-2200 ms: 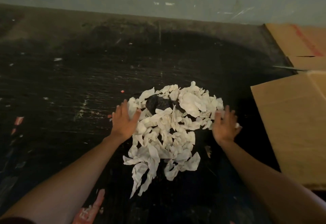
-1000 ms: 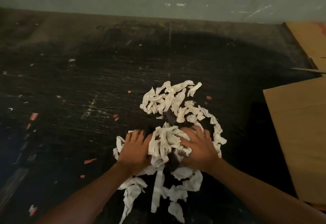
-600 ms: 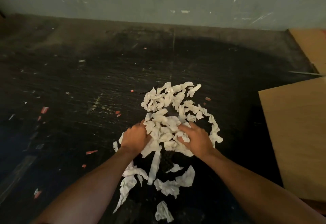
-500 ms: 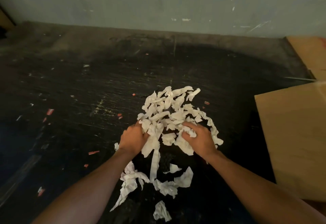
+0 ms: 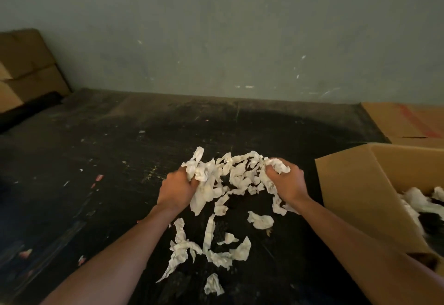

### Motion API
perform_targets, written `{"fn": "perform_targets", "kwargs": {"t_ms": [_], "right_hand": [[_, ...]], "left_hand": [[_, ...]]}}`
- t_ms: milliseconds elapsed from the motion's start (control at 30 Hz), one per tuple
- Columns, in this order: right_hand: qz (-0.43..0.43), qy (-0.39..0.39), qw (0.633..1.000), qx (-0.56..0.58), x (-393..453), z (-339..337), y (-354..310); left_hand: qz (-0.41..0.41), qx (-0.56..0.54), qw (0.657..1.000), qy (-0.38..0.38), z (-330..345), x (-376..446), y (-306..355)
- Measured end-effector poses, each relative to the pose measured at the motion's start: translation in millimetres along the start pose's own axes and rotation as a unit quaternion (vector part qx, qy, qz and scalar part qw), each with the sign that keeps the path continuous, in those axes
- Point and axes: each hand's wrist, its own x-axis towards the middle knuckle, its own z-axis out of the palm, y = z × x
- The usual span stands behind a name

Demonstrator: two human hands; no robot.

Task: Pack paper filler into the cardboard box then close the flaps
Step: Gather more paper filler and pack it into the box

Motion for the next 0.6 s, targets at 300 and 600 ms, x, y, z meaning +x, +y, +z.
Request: {"fn": "perform_targets", "kwargs": {"t_ms": [300, 600], "right_hand": [[-0.031, 0.063, 0.997, -0.022, -64, -100, -44], [0.017, 0.174, 0.983, -0.063, -133, -221, -44]], "left_hand": [[0.058, -0.031, 0.997, 0.051, -35, -80, 69], [0.134, -0.067, 0.988, 0.045, -32, -151, 164]]}}
